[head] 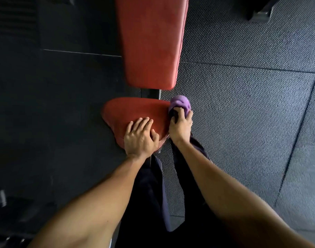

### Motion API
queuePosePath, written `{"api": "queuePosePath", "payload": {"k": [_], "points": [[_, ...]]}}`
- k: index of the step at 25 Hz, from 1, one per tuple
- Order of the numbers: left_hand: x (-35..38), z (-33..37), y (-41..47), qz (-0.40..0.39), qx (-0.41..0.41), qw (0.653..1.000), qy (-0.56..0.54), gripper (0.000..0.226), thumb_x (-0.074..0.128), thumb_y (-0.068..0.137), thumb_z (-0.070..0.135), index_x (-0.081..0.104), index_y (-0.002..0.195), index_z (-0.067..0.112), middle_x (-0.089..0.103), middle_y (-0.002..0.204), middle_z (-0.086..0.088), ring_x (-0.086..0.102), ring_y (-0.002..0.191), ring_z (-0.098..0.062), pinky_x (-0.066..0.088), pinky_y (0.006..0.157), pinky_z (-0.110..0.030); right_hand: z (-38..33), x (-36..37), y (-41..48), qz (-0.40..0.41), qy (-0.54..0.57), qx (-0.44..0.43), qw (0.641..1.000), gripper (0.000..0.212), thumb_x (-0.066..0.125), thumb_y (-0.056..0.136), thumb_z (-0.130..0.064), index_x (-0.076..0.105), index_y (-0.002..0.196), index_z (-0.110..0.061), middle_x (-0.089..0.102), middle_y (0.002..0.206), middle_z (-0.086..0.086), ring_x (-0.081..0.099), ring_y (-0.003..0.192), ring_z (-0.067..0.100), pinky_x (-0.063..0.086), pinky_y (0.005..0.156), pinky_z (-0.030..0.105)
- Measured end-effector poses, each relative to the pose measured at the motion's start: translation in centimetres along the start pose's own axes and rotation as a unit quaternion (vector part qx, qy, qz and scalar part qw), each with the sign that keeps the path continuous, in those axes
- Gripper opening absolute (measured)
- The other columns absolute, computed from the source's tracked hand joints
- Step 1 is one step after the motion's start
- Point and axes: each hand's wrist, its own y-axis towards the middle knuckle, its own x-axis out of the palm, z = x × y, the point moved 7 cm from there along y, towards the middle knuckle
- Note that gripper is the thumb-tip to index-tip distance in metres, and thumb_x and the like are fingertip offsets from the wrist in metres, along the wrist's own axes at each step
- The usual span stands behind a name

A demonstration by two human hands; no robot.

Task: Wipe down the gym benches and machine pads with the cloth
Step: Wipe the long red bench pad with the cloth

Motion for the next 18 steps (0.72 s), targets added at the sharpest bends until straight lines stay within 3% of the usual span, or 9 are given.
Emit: {"api": "queuePosePath", "payload": {"k": [5, 7, 10, 13, 16, 18], "points": [[-0.3, -0.1, -0.4, 0.036, 0.002, 0.999, -0.012, 0.041, 0.047, 0.089, 0.028, 0.075, 0.114, 0.012, 0.073, 0.120, -0.005, 0.065, 0.117, -0.024, 0.044, 0.107, -0.044, -3.5, -1.2, -9.7, -0.021, 0.074, -0.130, 0.988, 0.042, 0.058, 0.090, -0.012, 0.046, 0.128, -0.026, 0.046, 0.130, 0.003, 0.055, 0.111, 0.028, 0.051, 0.088, 0.043], [-0.4, -0.2, -0.6, 0.042, 0.000, 0.999, -0.025, 0.040, 0.047, 0.091, 0.028, 0.075, 0.114, 0.012, 0.073, 0.120, -0.006, 0.065, 0.117, -0.024, 0.043, 0.108, -0.045, -2.8, -1.9, -8.5, -0.021, 0.064, -0.102, 0.993, 0.057, 0.064, 0.089, -0.022, 0.037, 0.139, -0.026, 0.054, 0.131, 0.006, 0.057, 0.113, 0.027, 0.052, 0.090, 0.043], [-0.5, -0.2, -0.7, 0.029, 0.007, 0.999, -0.027, 0.041, 0.043, 0.094, 0.028, 0.073, 0.119, 0.013, 0.071, 0.125, -0.005, 0.062, 0.122, -0.023, 0.041, 0.111, -0.044, -2.7, -1.5, -5.0, -0.042, -0.025, -0.058, 0.997, 0.073, 0.061, 0.091, -0.042, 0.024, 0.154, -0.031, 0.044, 0.145, 0.011, 0.045, 0.133, 0.034, 0.044, 0.106, 0.049], [-0.9, -0.5, -1.0, 0.034, 0.009, 0.999, -0.026, 0.040, 0.042, 0.096, 0.026, 0.072, 0.119, 0.011, 0.070, 0.125, -0.006, 0.061, 0.122, -0.023, 0.041, 0.111, -0.044, -5.2, -0.1, -3.9, -0.066, -0.072, -0.052, 0.994, 0.064, 0.057, 0.094, -0.033, 0.031, 0.153, -0.031, 0.041, 0.142, 0.010, 0.047, 0.126, 0.038, 0.042, 0.098, 0.050], [-1.1, -1.2, -1.5, 0.058, -0.005, 0.998, -0.028, 0.035, 0.045, 0.097, 0.024, 0.072, 0.114, 0.010, 0.071, 0.122, -0.007, 0.063, 0.118, -0.023, 0.041, 0.110, -0.044, -6.4, -0.4, -5.5, -0.091, -0.081, -0.149, 0.981, 0.061, 0.060, 0.089, -0.019, 0.043, 0.147, -0.030, 0.046, 0.131, 0.005, 0.058, 0.106, 0.035, 0.048, 0.083, 0.047], [-1.1, -1.8, -1.9, 0.061, 0.000, 0.998, -0.029, 0.036, 0.045, 0.099, 0.025, 0.072, 0.116, 0.009, 0.071, 0.123, -0.008, 0.063, 0.118, -0.024, 0.041, 0.110, -0.044, -4.9, -1.1, -6.1, -0.138, -0.071, -0.191, 0.969, 0.064, 0.064, 0.085, -0.013, 0.045, 0.144, -0.030, 0.045, 0.128, 0.000, 0.055, 0.106, 0.027, 0.054, 0.082, 0.048]]}}
